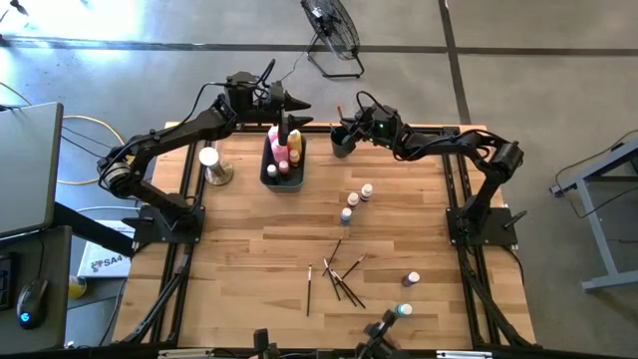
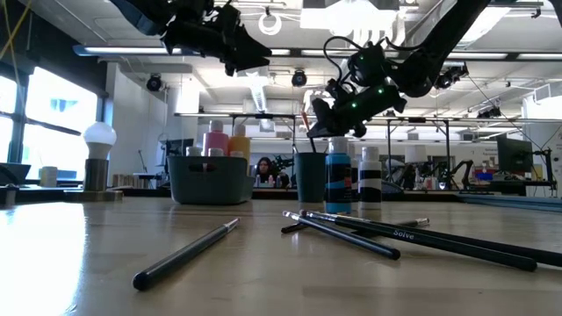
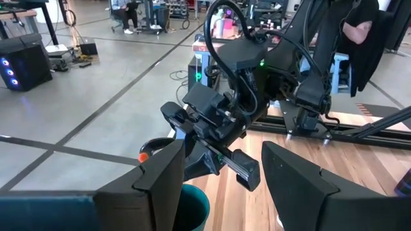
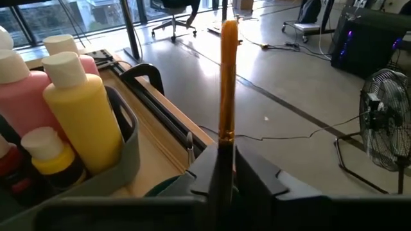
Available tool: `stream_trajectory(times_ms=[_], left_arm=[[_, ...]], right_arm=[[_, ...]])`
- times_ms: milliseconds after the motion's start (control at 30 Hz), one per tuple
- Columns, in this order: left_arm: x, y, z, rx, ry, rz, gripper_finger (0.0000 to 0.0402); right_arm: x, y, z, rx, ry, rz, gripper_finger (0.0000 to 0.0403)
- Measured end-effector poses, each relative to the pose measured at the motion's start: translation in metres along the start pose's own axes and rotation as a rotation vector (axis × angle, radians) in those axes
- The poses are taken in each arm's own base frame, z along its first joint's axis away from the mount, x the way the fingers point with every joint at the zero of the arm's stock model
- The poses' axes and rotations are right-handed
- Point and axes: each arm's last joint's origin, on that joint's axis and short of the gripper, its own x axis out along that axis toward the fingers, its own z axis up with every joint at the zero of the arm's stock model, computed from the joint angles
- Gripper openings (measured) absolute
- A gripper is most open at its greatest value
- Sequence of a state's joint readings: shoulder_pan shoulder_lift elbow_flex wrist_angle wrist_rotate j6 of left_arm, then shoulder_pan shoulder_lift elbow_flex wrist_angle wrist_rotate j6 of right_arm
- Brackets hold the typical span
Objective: Pick & Place Paint Supplies
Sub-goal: Put the gold paint brush into the green bin, then put the silver paint brush into the green cup
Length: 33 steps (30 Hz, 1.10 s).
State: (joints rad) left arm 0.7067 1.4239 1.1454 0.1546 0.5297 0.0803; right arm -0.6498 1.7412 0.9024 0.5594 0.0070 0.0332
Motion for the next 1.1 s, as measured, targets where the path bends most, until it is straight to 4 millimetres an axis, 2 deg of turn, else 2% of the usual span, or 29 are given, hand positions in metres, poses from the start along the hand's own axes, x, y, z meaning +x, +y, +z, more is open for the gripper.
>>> stream_trajectory(times_ms=[267, 467, 633, 733, 833, 1000, 1100], left_arm=[[0.0, 0.0, 0.0, -0.003, 0.0, 0.0, 0.0205], [0.0, 0.0, 0.0, -0.008, 0.001, 0.0, 0.0205], [0.0, 0.0, -0.001, -0.013, 0.009, -0.001, 0.0205], [0.0, 0.0, -0.003, -0.025, 0.027, -0.003, 0.0205], [0.0, -0.001, -0.006, -0.044, 0.053, -0.004, 0.0205], [0.0, 0.0, -0.01, -0.066, 0.096, 0.025, 0.0205], [0.0, 0.001, -0.01, -0.064, 0.098, 0.05, 0.0205]], right_arm=[[0.0, 0.001, 0.001, -0.001, -0.006, 0.004, 0.0137], [-0.004, 0.001, 0.008, -0.007, -0.036, 0.007, 0.0163], [-0.023, 0.004, 0.035, -0.012, -0.125, 0.02, 0.0151], [-0.043, 0.006, 0.055, -0.014, -0.169, 0.04, 0.0137], [-0.068, 0.01, 0.071, -0.022, -0.155, 0.131, 0.0119], [-0.108, 0.015, 0.078, -0.038, -0.021, 0.316, 0.0082], [-0.129, 0.017, 0.078, -0.036, 0.049, 0.347, 0.0057]])
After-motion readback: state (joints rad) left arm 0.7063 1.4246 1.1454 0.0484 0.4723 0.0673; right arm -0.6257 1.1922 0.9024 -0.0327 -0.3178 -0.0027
